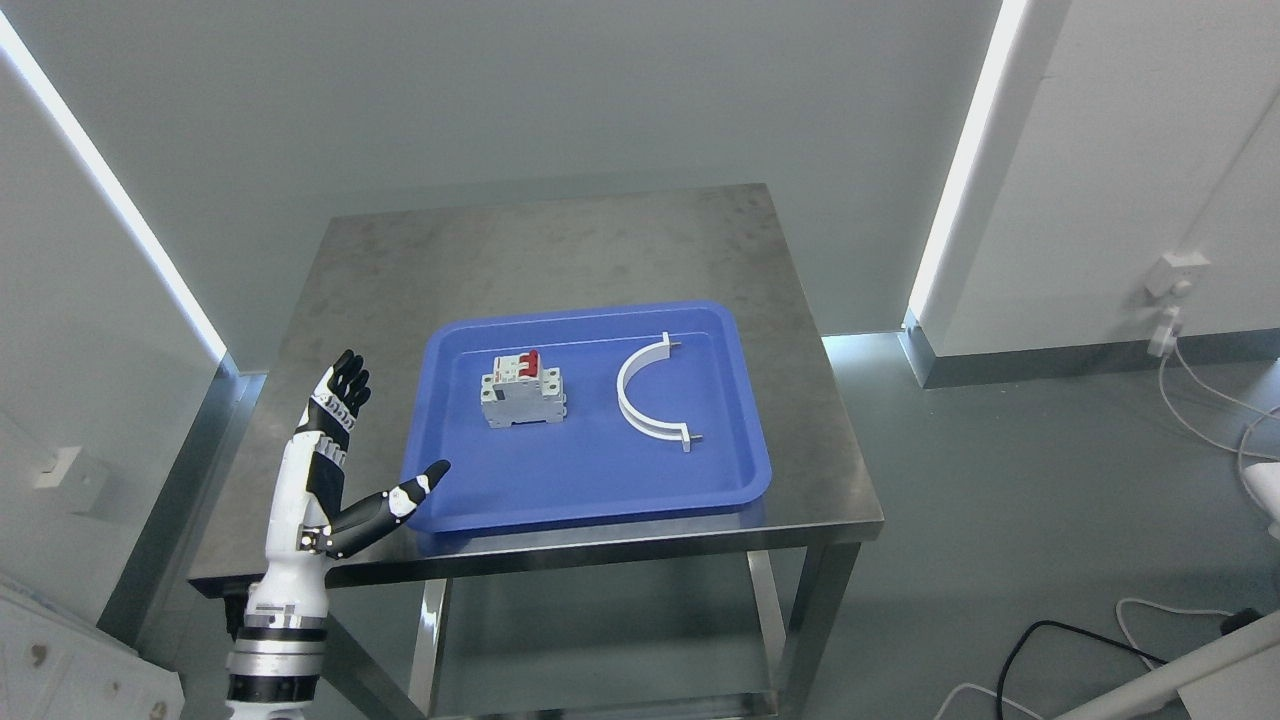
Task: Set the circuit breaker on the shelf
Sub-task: 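Move the left hand toward the grey circuit breaker in the blue tray, then close the left hand around the grey circuit breaker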
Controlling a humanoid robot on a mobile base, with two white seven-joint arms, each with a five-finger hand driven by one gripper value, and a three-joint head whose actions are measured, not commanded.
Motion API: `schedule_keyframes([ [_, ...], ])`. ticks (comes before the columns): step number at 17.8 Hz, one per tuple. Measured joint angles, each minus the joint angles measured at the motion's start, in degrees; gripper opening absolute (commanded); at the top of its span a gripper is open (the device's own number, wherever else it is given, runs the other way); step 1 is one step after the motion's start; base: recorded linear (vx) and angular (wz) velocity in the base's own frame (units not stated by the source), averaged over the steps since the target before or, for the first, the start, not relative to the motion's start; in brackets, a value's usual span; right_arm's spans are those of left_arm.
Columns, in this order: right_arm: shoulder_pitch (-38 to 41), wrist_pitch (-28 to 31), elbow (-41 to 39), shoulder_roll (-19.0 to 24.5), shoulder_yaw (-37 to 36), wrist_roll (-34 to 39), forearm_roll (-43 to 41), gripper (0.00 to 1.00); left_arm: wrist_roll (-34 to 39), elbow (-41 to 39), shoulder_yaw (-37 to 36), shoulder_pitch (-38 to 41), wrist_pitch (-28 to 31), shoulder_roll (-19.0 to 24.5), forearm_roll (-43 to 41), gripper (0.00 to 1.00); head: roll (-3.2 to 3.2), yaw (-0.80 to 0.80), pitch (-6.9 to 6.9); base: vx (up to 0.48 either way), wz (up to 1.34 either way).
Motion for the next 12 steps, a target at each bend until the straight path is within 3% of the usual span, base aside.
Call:
schedule_keyframes([
  [8, 0.0, 0.0, 0.0, 0.0, 0.0, 0.0, 0.0, 1.0, -5.1, 0.9, -0.6, -3.5, 6.6, 0.0, -0.2, 1.0, 0.0, 0.0, 0.0, 0.0, 0.0],
  [12, 0.0, 0.0, 0.0, 0.0, 0.0, 0.0, 0.0, 1.0, -7.3, 3.2, -1.3, -8.9, 7.8, 0.0, -6.3, 0.98, 0.0, 0.0, 0.0, 0.0, -0.01],
])
